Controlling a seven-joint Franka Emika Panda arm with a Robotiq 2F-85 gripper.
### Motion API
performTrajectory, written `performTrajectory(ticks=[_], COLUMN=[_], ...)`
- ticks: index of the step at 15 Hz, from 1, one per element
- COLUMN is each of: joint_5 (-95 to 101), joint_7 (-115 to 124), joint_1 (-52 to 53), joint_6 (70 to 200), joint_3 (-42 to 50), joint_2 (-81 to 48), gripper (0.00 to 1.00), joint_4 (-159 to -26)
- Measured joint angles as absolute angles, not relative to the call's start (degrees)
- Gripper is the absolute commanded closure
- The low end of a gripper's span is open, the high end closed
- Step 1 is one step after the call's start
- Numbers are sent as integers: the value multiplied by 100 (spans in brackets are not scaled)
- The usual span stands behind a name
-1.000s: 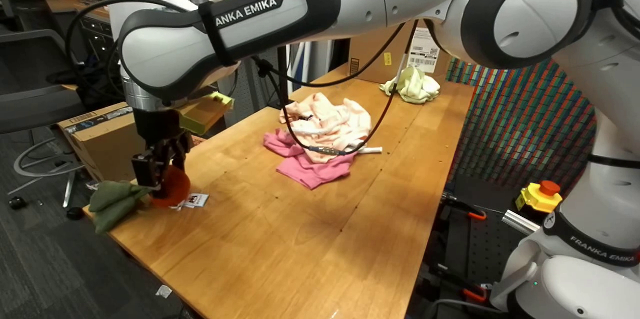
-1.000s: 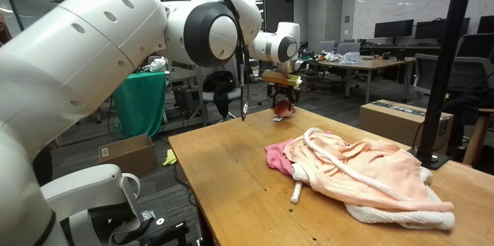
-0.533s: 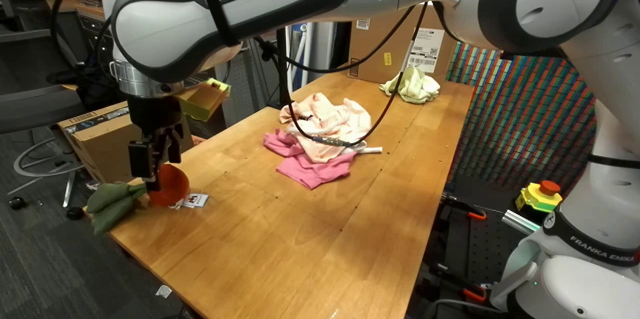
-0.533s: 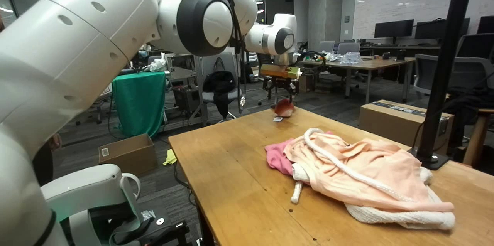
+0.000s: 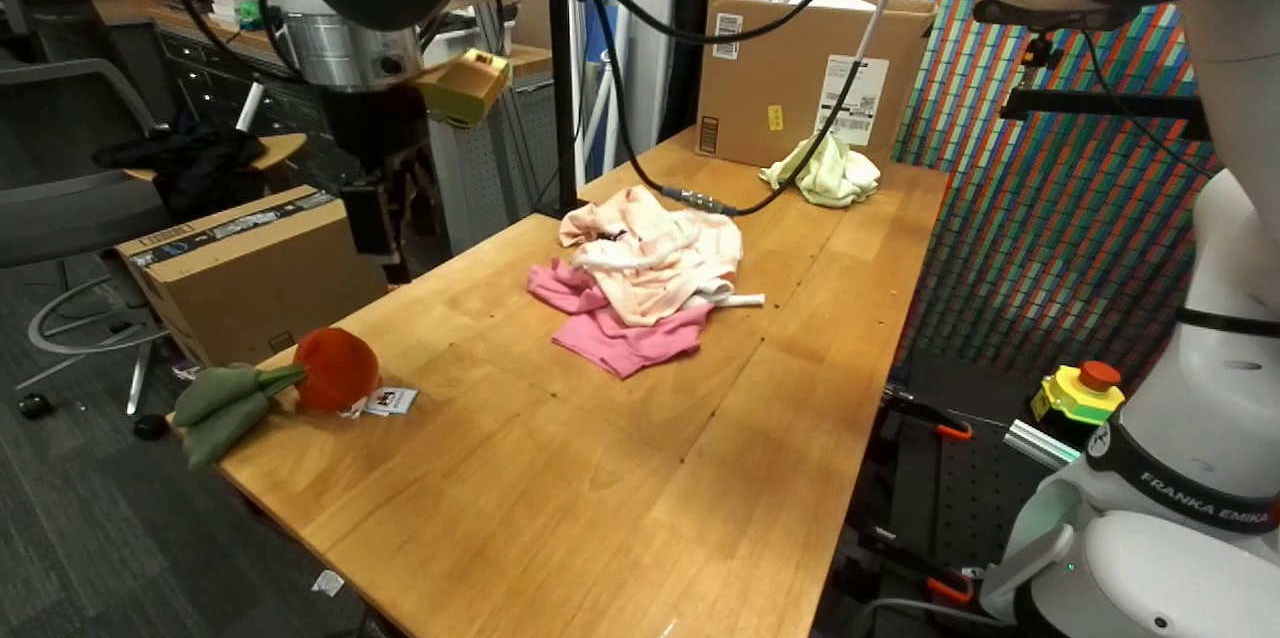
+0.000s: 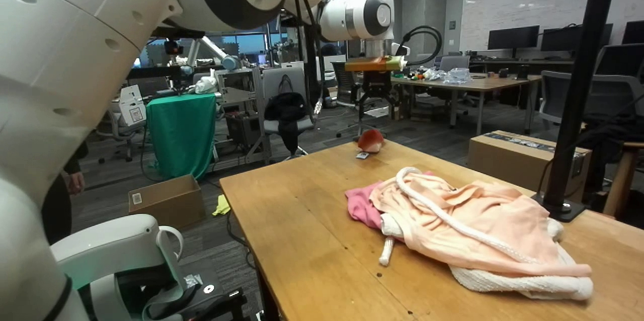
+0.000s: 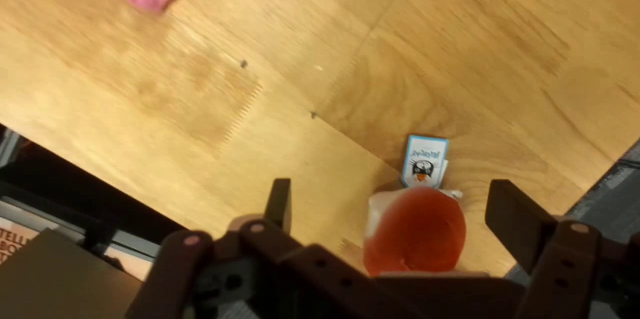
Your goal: Pick up the cloths and put them around the table.
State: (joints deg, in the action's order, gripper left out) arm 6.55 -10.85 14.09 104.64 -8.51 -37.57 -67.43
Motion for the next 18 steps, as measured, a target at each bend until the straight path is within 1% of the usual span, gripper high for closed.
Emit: performTrajectory(ticks=[7,13,18], joint_5=[899,1777,2555], joint_7=[-1076,-618,202], joint_1=[839,513,380], joint_6=[10726,11979,12726], joint_3=[-415,37,463], joint_2=[-2626,-2088,-1985], gripper=[0,0,0], joint_4=[-8465,-9776,-10375])
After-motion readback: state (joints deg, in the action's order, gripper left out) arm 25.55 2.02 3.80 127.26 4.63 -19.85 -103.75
